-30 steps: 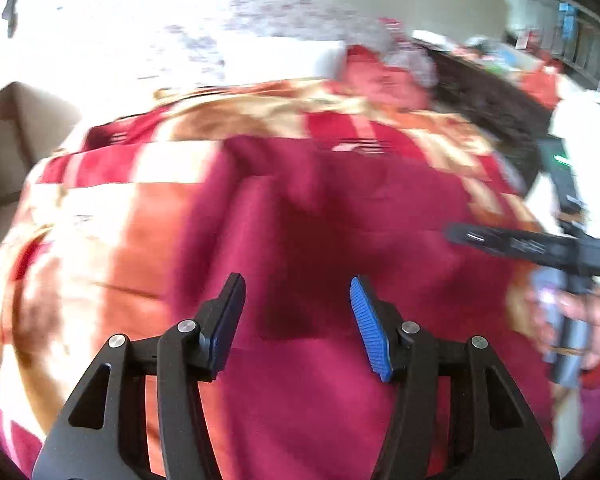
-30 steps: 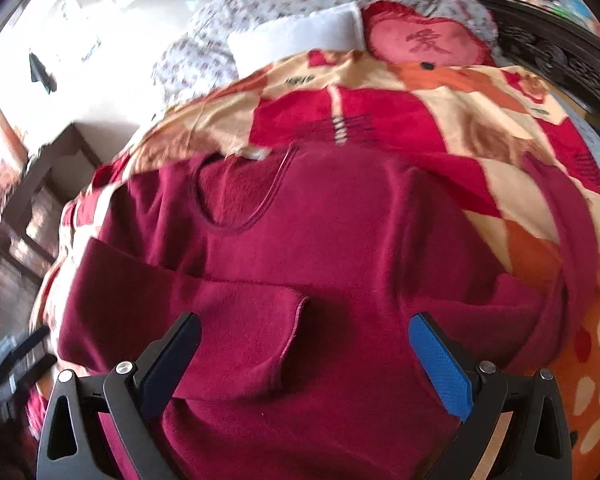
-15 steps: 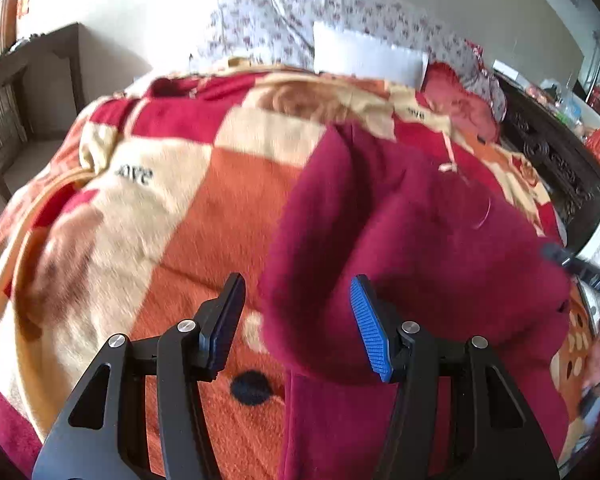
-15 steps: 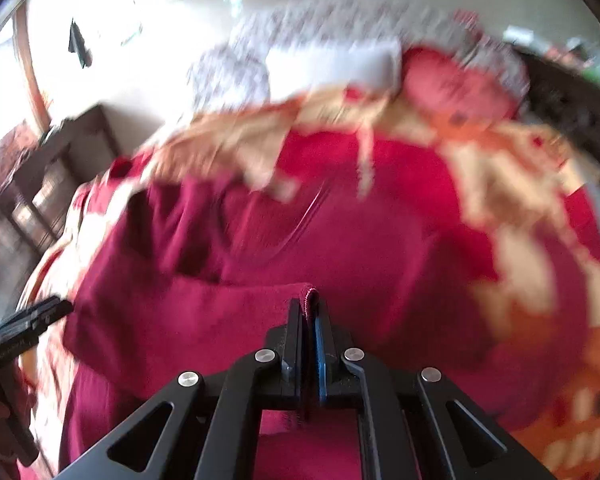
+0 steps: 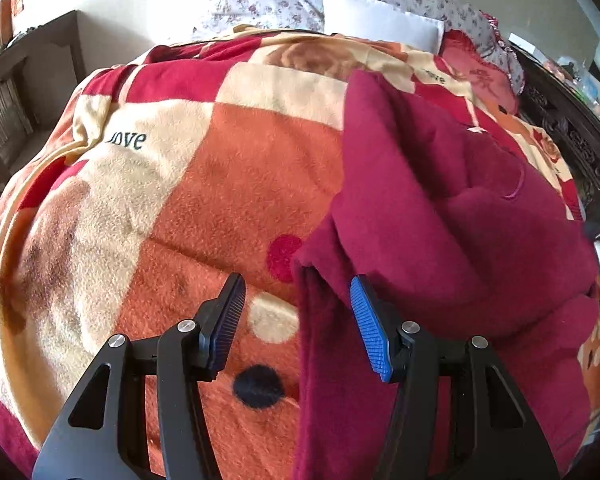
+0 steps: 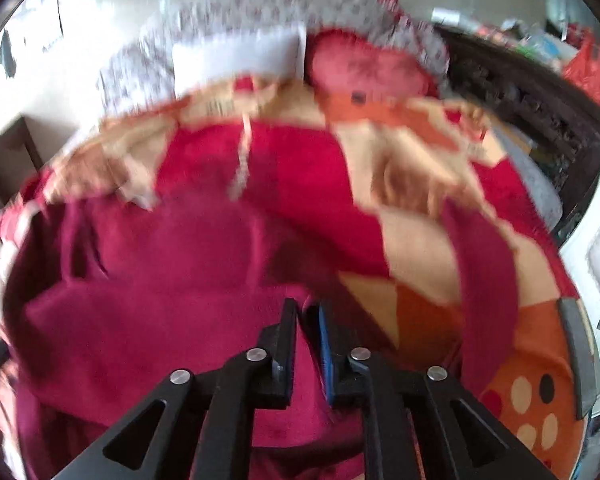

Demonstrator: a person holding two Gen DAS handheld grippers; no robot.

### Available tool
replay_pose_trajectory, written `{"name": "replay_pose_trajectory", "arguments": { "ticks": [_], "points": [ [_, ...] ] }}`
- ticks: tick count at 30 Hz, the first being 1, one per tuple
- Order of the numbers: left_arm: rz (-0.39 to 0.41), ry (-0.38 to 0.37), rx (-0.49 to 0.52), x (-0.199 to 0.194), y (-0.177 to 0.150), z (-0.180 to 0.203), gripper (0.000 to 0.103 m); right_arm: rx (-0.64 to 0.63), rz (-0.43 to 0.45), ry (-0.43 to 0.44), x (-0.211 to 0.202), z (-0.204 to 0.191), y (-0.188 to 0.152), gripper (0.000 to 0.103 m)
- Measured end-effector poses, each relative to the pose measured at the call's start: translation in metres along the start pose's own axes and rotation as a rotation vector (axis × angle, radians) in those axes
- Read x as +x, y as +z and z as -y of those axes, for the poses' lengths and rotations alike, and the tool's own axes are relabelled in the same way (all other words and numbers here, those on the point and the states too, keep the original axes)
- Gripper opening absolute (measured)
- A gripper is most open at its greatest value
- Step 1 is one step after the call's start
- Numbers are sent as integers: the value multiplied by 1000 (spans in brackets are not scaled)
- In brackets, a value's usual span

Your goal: Fold small clothes

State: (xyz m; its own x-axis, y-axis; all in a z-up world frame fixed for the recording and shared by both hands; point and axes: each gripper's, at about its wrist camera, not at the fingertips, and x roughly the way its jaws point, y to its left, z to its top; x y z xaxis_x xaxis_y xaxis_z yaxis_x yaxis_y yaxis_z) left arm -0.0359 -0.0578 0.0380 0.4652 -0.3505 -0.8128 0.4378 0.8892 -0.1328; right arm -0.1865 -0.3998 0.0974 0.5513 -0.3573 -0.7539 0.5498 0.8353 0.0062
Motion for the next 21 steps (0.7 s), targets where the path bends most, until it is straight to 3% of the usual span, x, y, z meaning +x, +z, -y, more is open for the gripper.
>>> {"name": "replay_pose_trajectory", "arguments": {
  "ticks": [2,3,4,5,7,12,15,19,21],
  "points": [
    [9,8,-11,2,2,-4,55,-3,76,73,-20,-14,8,44],
    [15,19,-17,3,2,-6,55,-22,101,164,-26,-28,11,61],
    [16,34,-23,6,3,-9,55,-45,102,234,-27,-42,15,65],
    [4,44,-31,11,4,-11,55,-100,75,360,-26,-65,18,65],
    [-26,30,-47,19,3,-15,55,-189,6,465,-16,-106,19,65],
    [-12,26,-53,20,1,-16,57,-353,7,542,9,-184,29,63],
    [-3,13,-68,20,-1,-19,58,-350,-44,601,37,-210,37,53],
    [0,8,-70,21,-1,-19,59,-355,-100,698,64,-235,38,51],
    [5,5,-72,21,-4,-19,60,-372,-118,699,76,-247,37,48]
  ]
}}
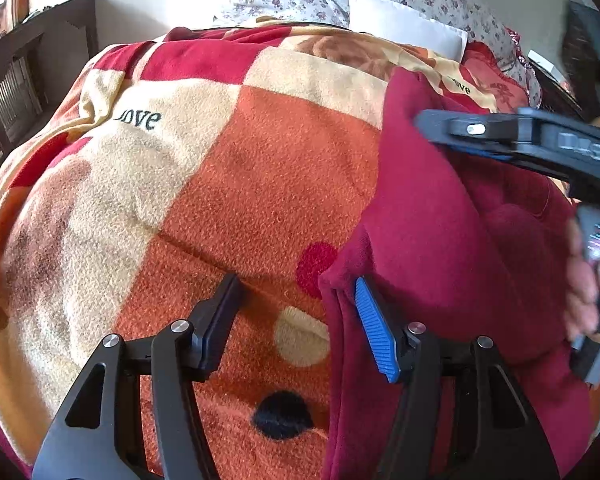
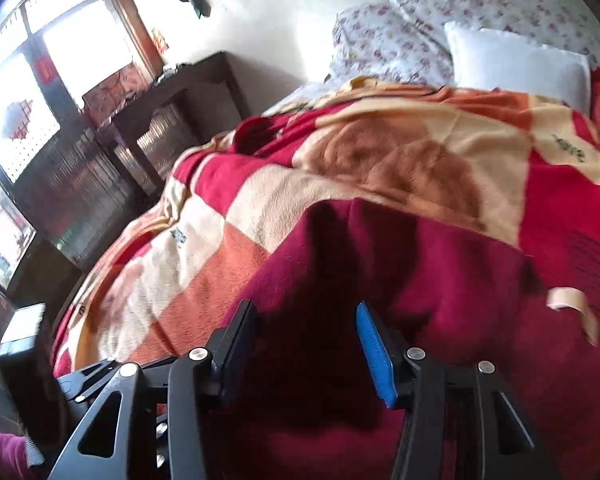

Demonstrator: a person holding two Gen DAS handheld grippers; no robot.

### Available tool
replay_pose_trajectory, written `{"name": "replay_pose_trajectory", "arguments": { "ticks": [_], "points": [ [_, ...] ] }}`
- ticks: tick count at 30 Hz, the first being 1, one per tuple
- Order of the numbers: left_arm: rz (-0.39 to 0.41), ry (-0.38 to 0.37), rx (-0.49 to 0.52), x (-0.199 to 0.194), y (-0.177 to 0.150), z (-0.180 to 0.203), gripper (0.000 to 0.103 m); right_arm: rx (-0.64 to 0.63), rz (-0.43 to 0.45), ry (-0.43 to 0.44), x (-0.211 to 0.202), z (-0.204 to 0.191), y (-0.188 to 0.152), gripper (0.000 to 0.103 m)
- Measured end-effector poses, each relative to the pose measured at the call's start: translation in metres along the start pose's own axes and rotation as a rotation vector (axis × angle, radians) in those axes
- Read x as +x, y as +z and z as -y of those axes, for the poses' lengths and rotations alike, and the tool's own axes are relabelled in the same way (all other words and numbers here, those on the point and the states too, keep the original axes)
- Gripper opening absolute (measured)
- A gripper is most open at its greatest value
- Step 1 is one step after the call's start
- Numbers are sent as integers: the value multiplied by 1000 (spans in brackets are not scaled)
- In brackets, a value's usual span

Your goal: Fold small clothes

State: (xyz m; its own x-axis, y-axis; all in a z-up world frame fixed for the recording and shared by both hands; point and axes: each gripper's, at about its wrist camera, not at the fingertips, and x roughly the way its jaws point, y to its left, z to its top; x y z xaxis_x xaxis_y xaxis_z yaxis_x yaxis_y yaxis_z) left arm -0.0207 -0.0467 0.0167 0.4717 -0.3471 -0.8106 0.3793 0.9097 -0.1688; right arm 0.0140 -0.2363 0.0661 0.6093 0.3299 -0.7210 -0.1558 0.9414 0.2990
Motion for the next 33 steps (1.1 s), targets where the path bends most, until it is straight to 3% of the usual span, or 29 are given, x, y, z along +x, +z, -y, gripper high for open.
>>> {"name": "replay_pose_trajectory", "arguments": {
  "ticks": [2,4,7,9,11,15,20,25,29,32,33],
  "points": [
    [7,-3,3,0,-1,-1,61,-13,-10,49,9,-3,1,31],
    [8,-6,5,-1,-1,-1,61,-48,-26,27,14,-10,3,12],
    [5,-19,-10,-4,2,-4,60,-106,-17,-19,11,-23,7,5],
    [10,-26,-32,-5,3,-8,61,-124,48,-68,-5,-28,16,4],
    [12,-28,-46,-3,4,-9,61,-121,93,-115,-9,-27,26,4],
    [11,1,-23,-2,5,-3,61,-110,35,-189,21,-17,31,4],
    [9,-19,-30,-1,5,-7,61,-17,17,-76,-25,9,19,8],
    [19,-7,-20,-1,3,-4,61,-114,-89,-101,-51,19,-23,43],
    [20,1,-19,-2,2,-3,61,-182,-165,-162,-44,28,-49,43],
    [17,11,-14,-1,3,-1,61,-145,-169,-141,-41,41,-56,43],
    [18,13,-13,-1,3,0,61,-144,-157,-148,-43,41,-58,34]
  ]
}}
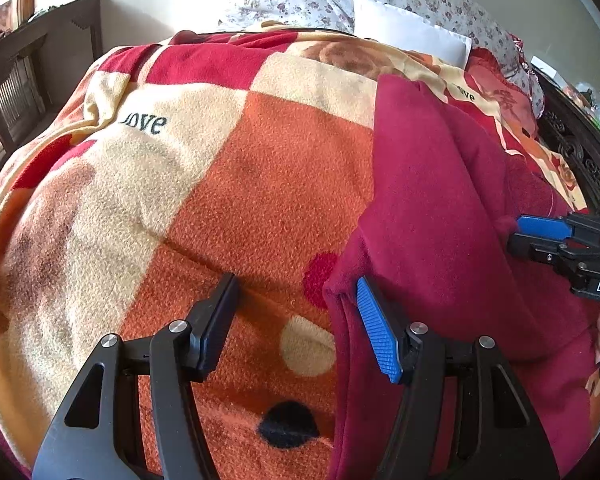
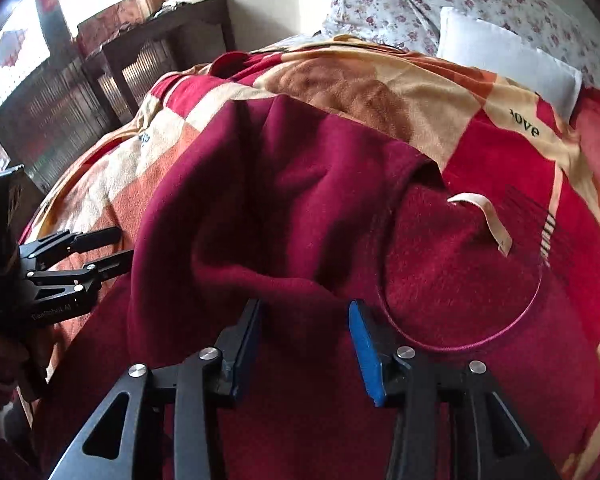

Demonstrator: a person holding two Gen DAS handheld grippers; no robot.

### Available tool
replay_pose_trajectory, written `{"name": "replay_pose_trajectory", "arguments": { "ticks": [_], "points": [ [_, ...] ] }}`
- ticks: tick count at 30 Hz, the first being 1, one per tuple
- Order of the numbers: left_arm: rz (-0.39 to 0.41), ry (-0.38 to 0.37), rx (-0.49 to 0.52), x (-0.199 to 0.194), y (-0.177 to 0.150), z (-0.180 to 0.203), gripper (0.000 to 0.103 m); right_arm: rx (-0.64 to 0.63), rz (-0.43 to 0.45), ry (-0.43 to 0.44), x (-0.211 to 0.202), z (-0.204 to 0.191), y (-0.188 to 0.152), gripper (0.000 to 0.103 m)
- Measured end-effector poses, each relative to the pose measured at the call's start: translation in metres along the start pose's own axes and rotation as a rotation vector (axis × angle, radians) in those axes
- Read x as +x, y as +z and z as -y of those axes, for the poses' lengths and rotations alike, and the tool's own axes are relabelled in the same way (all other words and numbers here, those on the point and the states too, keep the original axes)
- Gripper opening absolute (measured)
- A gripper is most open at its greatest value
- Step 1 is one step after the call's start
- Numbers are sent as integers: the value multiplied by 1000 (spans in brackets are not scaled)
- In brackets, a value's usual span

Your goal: Fold small clothes

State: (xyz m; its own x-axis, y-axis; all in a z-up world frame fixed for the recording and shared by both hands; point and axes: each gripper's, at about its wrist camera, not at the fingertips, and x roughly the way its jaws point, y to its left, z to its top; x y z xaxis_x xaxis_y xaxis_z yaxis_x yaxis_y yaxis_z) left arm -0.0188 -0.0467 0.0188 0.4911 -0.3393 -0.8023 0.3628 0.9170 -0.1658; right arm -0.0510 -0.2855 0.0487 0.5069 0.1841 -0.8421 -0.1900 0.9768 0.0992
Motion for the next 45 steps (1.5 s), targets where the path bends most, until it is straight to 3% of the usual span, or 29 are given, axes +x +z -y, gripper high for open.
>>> {"name": "replay_pose_trajectory", "arguments": {
  "ticks": [1,4,8,11,15,18,21,25,35,36,37,39,43,45],
  "points": [
    [1,1,1,0,0,0,61,-5,3,-9,-1,-1,0,16],
    [0,10,4,1,1,1,61,-42,31,-60,-12,-6,-2,2],
    [4,20,6,2,1,3,62,-26,132,-82,-34,2,2,3],
    [5,24,5,2,1,4,62,-8,55,-1,-22,7,8,6],
    [5,20,3,3,1,3,63,-78,-11,-28,-2,-2,9,6],
    [6,19,6,3,0,3,63,-74,0,-24,-2,-1,9,7],
    [7,20,7,3,0,3,64,-79,6,-31,-4,0,10,15],
    [8,23,8,3,-1,4,65,-56,9,12,-6,4,11,40],
    [9,28,16,3,-2,5,67,-67,-37,83,14,8,19,40],
    [10,29,17,4,-2,6,67,-86,-34,75,13,4,17,31],
    [9,30,18,4,-2,5,67,-110,-39,64,12,0,15,14],
    [9,28,16,3,-2,5,67,-151,-26,14,6,-9,11,8],
    [12,22,11,4,-1,5,67,-151,105,-102,-30,-9,9,7],
    [13,20,12,5,-1,7,72,-114,154,-181,-39,-2,9,7]
  ]
}}
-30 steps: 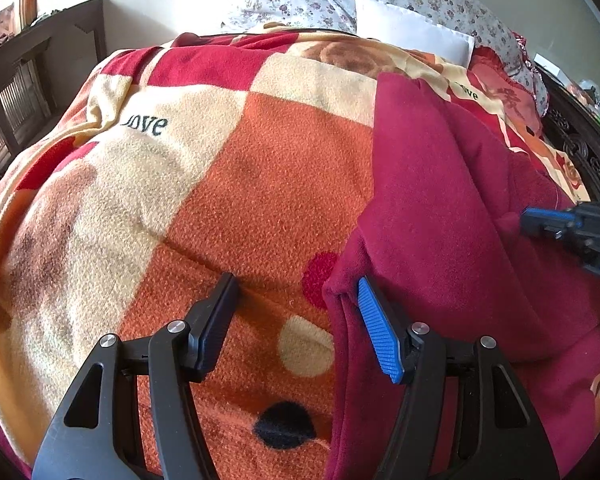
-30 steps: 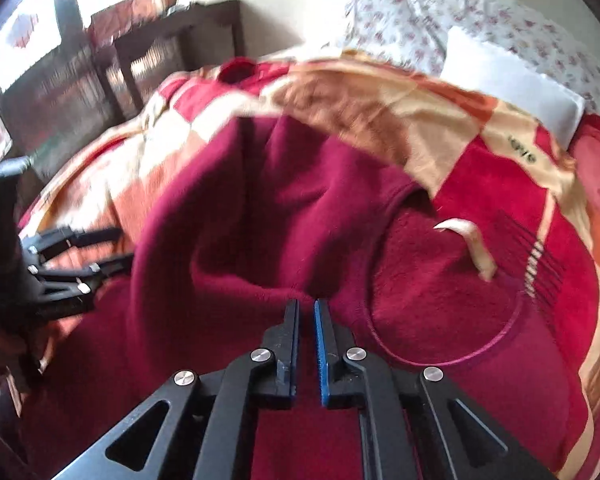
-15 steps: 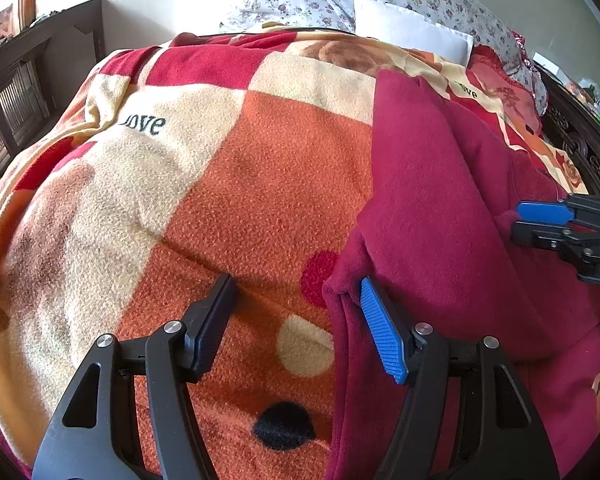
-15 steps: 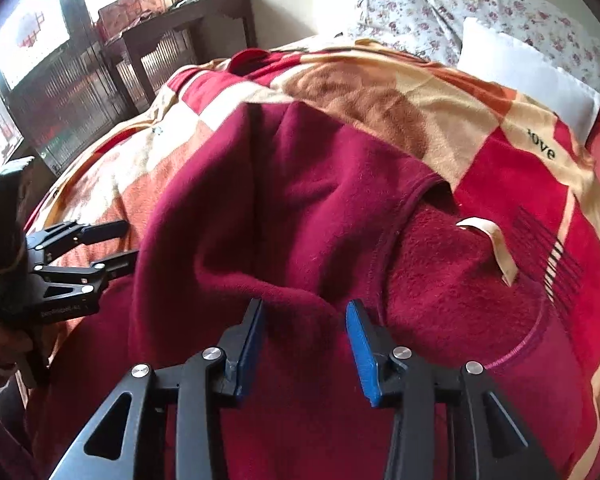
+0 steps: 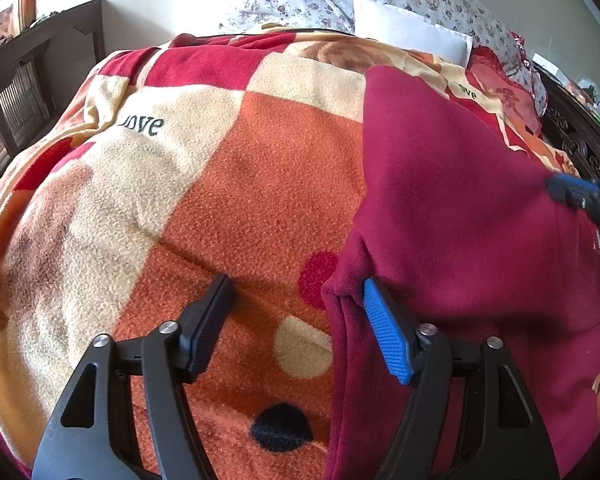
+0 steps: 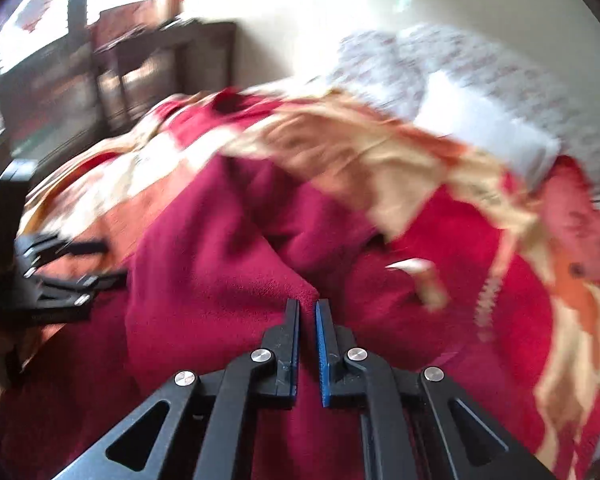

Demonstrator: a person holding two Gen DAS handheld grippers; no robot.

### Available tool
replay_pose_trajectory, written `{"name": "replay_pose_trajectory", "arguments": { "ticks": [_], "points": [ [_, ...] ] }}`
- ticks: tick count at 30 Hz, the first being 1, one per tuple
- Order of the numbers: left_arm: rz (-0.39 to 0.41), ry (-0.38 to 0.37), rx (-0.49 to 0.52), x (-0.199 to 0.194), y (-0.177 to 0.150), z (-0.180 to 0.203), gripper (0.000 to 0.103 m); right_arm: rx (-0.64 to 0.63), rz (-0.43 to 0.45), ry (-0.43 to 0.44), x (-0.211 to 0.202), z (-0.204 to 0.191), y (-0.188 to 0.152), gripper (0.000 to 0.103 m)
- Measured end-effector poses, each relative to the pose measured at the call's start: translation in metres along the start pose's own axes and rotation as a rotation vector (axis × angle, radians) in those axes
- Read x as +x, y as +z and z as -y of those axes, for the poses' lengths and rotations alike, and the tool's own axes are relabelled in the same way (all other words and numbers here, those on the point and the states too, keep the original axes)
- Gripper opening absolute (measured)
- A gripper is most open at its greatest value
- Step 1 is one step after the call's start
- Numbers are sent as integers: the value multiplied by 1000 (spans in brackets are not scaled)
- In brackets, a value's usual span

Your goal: Fold small clothes

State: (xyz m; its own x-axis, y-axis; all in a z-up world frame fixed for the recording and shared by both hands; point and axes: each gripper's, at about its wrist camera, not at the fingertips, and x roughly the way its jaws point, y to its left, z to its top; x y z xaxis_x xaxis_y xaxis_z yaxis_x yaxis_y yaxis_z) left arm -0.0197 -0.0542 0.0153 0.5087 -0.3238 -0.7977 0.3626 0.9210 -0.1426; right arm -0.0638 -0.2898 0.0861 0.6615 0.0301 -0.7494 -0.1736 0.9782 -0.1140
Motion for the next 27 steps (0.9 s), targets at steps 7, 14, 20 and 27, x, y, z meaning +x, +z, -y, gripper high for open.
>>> {"name": "replay_pose_trajectory", "arguments": {
  "ticks": [7,14,20,27],
  "points": [
    [4,38,16,-14,6,5,72,183,-69,2,24,12,-17,11],
    [123,-19,45,-46,29,28,72,291,-7,-74,-39,15,-57,38],
    [-1,-34,120,2,30,66,72,463,-83,-181,-41,44,-112,38],
    [-41,25,146,11,26,76,72,526,-6,-173,-78,62,-130,38]
  ]
}}
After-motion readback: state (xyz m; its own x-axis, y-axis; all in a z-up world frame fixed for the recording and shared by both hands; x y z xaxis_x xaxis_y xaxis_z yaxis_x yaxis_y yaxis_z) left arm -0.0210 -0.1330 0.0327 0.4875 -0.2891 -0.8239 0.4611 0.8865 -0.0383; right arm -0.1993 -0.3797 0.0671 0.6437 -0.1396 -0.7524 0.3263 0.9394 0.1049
